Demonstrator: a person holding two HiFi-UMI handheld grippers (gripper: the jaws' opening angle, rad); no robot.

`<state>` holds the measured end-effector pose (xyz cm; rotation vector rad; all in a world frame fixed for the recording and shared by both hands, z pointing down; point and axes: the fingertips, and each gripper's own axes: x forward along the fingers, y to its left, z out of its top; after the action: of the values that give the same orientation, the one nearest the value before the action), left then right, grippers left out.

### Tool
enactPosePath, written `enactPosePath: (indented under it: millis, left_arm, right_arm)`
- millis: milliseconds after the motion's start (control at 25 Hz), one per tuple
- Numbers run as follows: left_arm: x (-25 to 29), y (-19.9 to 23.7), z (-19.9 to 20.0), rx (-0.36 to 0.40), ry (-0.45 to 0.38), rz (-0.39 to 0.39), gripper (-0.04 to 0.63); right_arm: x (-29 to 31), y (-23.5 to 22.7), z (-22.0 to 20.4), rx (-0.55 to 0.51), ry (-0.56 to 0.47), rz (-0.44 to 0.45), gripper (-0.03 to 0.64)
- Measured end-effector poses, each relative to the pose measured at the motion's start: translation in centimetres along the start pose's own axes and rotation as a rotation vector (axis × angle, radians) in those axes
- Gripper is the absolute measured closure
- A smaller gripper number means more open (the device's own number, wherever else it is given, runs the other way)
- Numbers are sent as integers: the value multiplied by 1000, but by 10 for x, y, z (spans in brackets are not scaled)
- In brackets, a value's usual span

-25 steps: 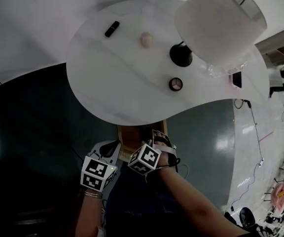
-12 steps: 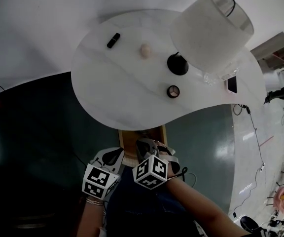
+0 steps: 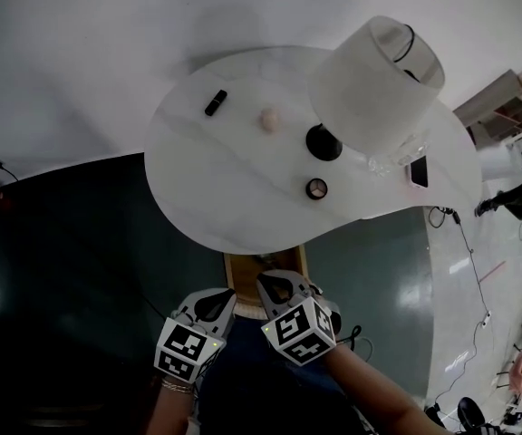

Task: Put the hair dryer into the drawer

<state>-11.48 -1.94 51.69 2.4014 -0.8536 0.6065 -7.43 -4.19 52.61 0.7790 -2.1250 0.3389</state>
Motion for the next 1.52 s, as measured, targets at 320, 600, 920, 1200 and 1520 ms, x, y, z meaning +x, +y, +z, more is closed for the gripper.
enactPosePath:
  millis: [320, 600, 920, 1200, 1520]
  left_arm:
    - [-24, -14, 38, -20, -73, -10, 580]
    - [-42, -19, 79, -16, -163, 23, 580]
    - [-49, -18, 123, -10, -250, 92, 580]
    - [-59, -24, 160, 21, -316, 134, 580]
    - [-76, -22, 205, 82, -388, 193, 580]
  right_arm:
    - [-36, -7, 21, 70, -96, 54, 597]
    - [-70, -24, 43, 68, -202, 104, 597]
    - [-116, -48, 74, 37, -330, 157, 597]
    - [-158, -69, 104, -5, -439, 181, 598]
    - [-202, -104, 144, -4, -606, 146, 598]
